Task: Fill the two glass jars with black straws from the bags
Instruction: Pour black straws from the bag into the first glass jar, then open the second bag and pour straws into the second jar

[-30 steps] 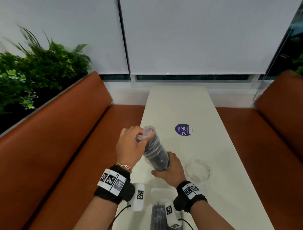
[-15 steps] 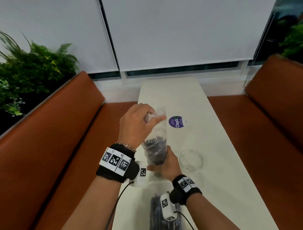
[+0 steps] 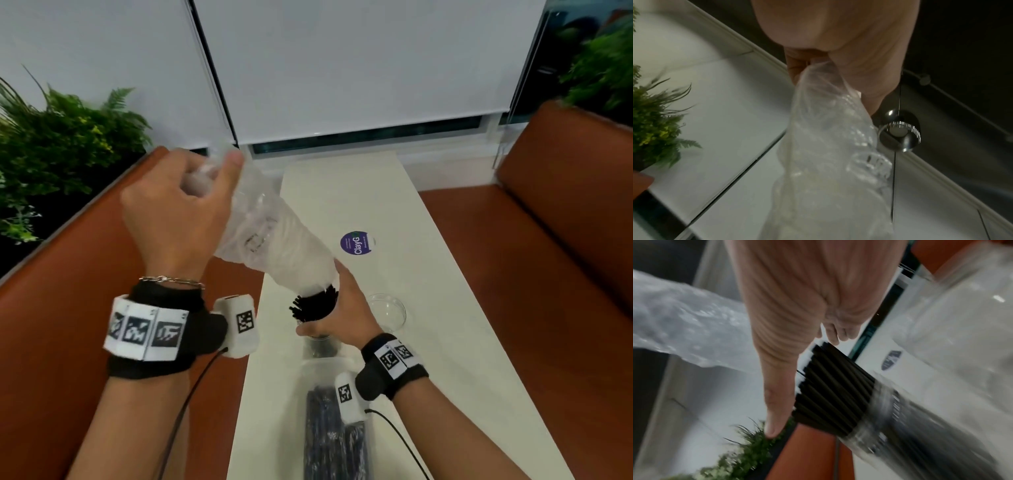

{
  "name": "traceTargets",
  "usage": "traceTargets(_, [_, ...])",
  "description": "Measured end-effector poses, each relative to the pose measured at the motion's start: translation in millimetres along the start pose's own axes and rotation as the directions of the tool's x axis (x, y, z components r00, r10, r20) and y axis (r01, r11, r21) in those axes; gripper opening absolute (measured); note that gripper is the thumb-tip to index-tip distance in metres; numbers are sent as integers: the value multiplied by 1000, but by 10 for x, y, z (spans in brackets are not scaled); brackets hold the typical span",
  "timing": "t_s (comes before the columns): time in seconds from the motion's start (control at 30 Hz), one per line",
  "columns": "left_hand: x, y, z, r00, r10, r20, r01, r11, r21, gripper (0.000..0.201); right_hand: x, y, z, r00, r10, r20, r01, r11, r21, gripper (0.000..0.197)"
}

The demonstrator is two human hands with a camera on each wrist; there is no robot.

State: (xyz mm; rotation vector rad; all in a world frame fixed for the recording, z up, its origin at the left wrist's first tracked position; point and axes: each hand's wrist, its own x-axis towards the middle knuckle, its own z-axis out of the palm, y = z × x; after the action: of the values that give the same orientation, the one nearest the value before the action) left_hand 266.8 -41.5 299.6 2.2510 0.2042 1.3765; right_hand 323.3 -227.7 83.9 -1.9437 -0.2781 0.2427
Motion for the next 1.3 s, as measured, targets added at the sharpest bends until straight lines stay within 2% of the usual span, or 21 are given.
traceTargets(0.07, [46,-1,-226,999,-28,-45,27,999,-35,68,-150,-218,-223,996,-71,48,69,997,42,156])
traceTargets(0.17, [-81,23,-505,994,-109,20,111,978,-177,70,-440,-499,-579,975,-134,179,47,906,421,145])
traceTargets(0.23, [-290,79,-622,977,-172,126,203,931,-304,66,-600,-595,-770,963,-161,214,-17,761,648,113])
traceTargets(0.3, [-573,133,-640,933,-256,252,339,859,-383,56,-729,-602,-926,972,-158,174,-16,694,720,83])
traceTargets(0.4, [-1125,198,-514,836,-346,425,506,786,-355,48,-944,-446,-1151,999,-44,-3,35,736,677,98])
traceTargets(0.47, [-1551,219,-384,749,-421,512,627,702,-339,51,-1134,-134,-1330,993,41,-111,36,790,612,89])
traceTargets(0.53, [-2002,243,-247,610,-512,604,756,605,-250,55,-1392,287,-1558,984,101,-149,-3,836,549,74])
traceTargets(0.57, [-2233,254,-176,525,-552,648,807,565,-172,50,-1559,511,-1692,976,146,-162,-44,860,509,75])
traceTargets(0.63, [-2689,277,-50,377,-581,721,834,552,9,46,-1931,905,-1945,946,273,-177,-177,889,423,84])
traceTargets(0.67, [-2909,254,20,339,-584,738,811,579,85,48,-2118,1084,-2049,923,350,-161,-270,885,380,82])
traceTargets(0.73, [-3268,171,111,317,-619,719,731,642,230,41,-2406,1439,-2198,844,523,-117,-470,828,306,74])
traceTargets(0.8, [-3478,38,162,369,-671,643,630,690,358,37,-2566,1749,-2267,769,629,-116,-584,764,275,70])
traceTargets(0.87, [-3600,-113,212,444,-676,588,487,733,475,70,-2635,1913,-2271,754,642,-141,-604,761,239,57])
traceTargets(0.9, [-3658,-202,259,441,-677,589,428,736,525,96,-2643,1943,-2249,757,635,-155,-603,770,209,48])
traceTargets(0.93, [-3686,-256,294,399,-698,595,417,716,560,122,-2634,1961,-2212,767,621,-159,-595,782,182,38])
traceTargets(0.97, [-3696,-291,327,324,-738,591,462,669,582,142,-2626,2004,-2171,774,613,-159,-590,790,168,29])
traceTargets(1.03, [-3683,-312,399,153,-801,579,619,535,576,157,-2566,2076,-2101,778,601,-185,-581,799,152,22])
traceTargets(1.1, [-3649,-299,417,36,-816,577,715,425,556,141,-2472,2162,-2005,782,581,-224,-579,811,84,23])
traceTargets(1.13, [-3622,-293,396,20,-819,574,736,400,545,123,-2418,2217,-1962,794,560,-237,-570,821,31,25])
traceTargets(1.23, [-3538,-307,205,27,-825,564,772,376,513,71,-2253,2339,-1840,830,492,-263,-529,844,-92,30])
traceTargets(1.3, [-3420,-262,-42,110,-808,579,767,440,468,51,-2179,2331,-1776,856,437,-277,-488,860,-150,29])
